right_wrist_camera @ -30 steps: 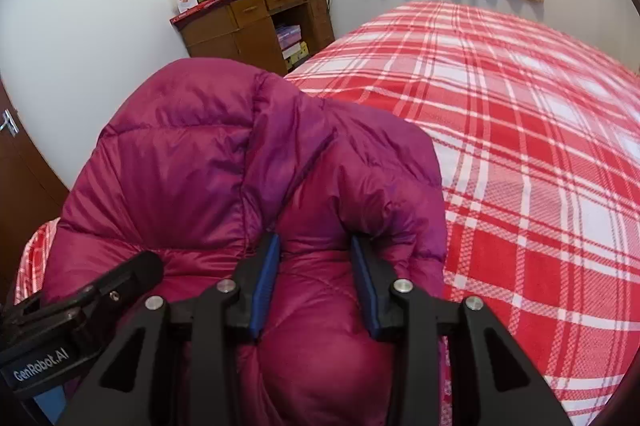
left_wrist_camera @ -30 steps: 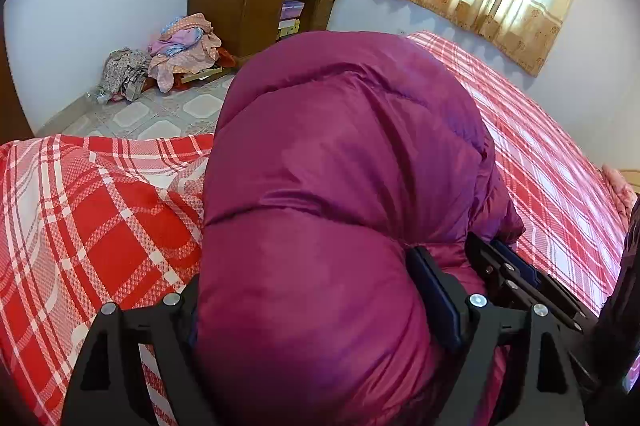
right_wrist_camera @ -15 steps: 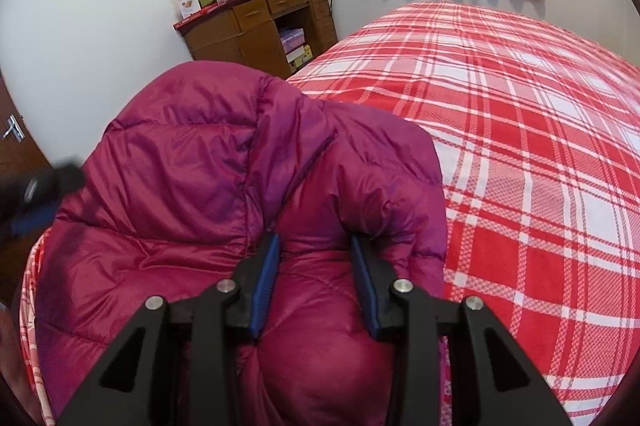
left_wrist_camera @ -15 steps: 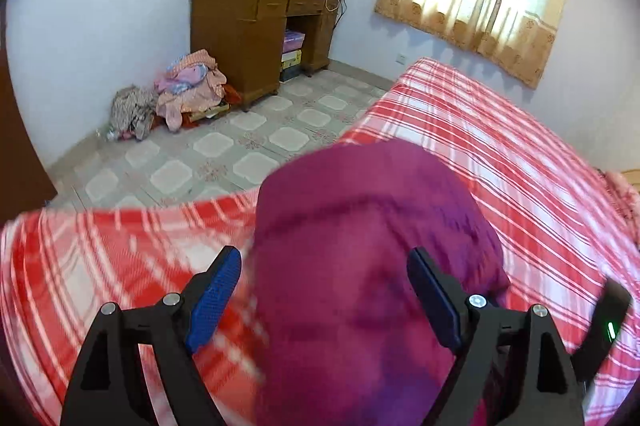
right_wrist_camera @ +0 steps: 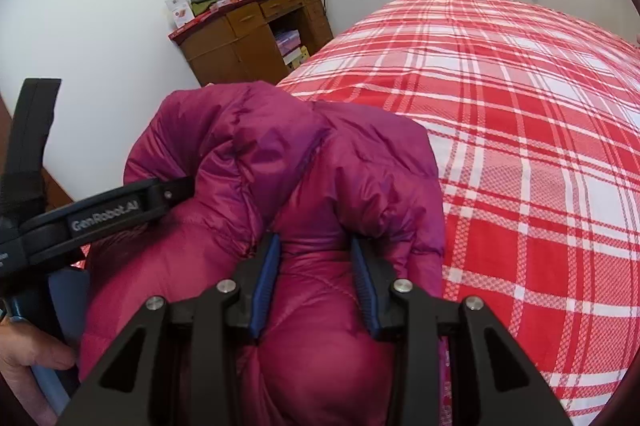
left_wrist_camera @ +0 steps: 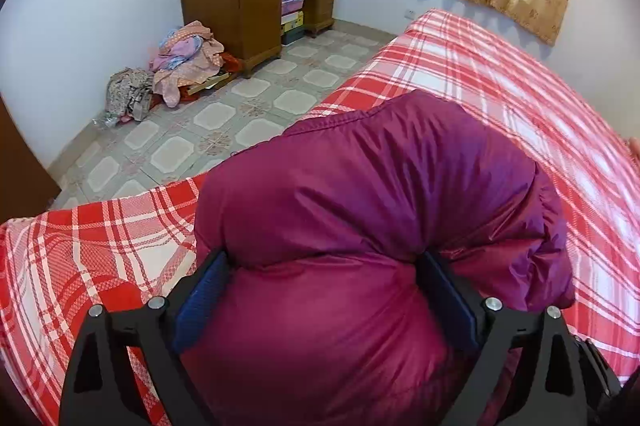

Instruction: Fold large clothes

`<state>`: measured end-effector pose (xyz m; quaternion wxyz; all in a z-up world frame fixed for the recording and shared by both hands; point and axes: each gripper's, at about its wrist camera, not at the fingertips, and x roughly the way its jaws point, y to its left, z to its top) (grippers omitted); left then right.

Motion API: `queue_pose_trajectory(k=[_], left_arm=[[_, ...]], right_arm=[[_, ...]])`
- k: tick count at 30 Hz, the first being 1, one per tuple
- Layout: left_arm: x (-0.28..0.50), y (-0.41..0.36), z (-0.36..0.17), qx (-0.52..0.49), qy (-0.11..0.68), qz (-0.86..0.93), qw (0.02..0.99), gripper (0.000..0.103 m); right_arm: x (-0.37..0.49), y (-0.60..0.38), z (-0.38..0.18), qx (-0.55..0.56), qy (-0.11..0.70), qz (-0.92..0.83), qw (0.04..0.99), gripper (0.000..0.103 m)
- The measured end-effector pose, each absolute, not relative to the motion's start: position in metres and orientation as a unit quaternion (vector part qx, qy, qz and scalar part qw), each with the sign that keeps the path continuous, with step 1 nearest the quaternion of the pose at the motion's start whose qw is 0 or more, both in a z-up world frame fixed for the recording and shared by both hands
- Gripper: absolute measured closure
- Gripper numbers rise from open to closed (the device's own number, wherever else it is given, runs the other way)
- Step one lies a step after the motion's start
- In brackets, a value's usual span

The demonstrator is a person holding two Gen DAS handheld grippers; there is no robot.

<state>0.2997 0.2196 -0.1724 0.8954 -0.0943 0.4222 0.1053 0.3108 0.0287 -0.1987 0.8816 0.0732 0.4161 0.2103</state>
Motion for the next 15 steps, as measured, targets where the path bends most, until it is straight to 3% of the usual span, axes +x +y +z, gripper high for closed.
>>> queue_pose_trajectory(k=[7, 12, 15], left_arm=[[0.283, 0.217, -0.164, -0.091, 0.434, 0.102, 0.891, 0.006], [0.229, 0.205, -0.137, -0.075, 0.426, 0.101, 0.896, 0.006], [0.188, 0.195, -0.129, -0.062, 0.408, 0.114, 0.904, 0.006]], right_arm=[[0.307, 0.038, -0.195, 0.037, 0.414, 0.197, 0.888, 0.064], [0.301, 0.038, -0.184, -0.016, 0.429, 0.200, 0.881, 0.060], [0.282, 0.015, -0.174, 0.016, 0.437, 0.191, 0.879, 0.038]])
